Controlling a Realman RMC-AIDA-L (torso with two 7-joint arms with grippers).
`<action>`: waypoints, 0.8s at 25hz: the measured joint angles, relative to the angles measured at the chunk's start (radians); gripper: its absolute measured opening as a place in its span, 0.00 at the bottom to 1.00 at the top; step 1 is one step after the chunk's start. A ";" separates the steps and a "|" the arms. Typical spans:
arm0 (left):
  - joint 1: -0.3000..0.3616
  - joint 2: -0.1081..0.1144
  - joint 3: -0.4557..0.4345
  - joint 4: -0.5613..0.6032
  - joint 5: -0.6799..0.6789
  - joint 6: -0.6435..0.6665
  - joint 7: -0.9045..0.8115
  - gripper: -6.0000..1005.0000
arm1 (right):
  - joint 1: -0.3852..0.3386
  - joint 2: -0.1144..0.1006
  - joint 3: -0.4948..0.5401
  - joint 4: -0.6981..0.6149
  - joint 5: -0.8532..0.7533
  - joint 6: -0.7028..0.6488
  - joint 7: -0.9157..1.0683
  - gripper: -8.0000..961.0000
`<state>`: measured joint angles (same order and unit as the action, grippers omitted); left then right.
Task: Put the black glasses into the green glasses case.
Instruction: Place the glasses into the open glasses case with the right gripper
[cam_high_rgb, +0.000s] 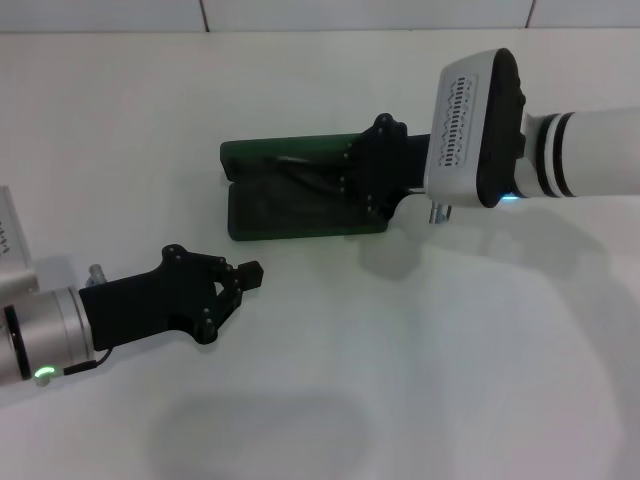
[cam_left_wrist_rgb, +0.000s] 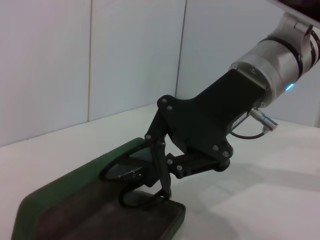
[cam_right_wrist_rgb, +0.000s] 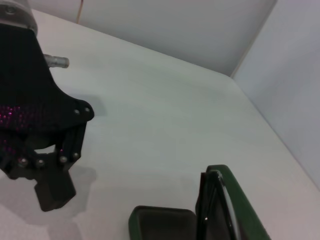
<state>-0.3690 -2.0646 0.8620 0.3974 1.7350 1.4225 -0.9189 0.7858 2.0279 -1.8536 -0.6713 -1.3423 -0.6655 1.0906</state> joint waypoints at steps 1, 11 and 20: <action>0.000 0.000 0.000 0.000 0.000 0.000 0.000 0.03 | 0.000 0.000 -0.003 -0.002 0.004 0.006 0.000 0.14; 0.000 -0.004 0.001 0.000 0.000 0.004 0.000 0.03 | 0.007 0.000 -0.035 -0.004 0.049 0.050 0.001 0.15; -0.001 -0.006 0.002 0.000 0.005 0.008 0.000 0.03 | -0.003 0.000 -0.034 -0.016 0.086 0.043 0.002 0.25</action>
<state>-0.3697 -2.0709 0.8636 0.3973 1.7401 1.4303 -0.9189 0.7831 2.0279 -1.8876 -0.6874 -1.2562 -0.6222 1.0922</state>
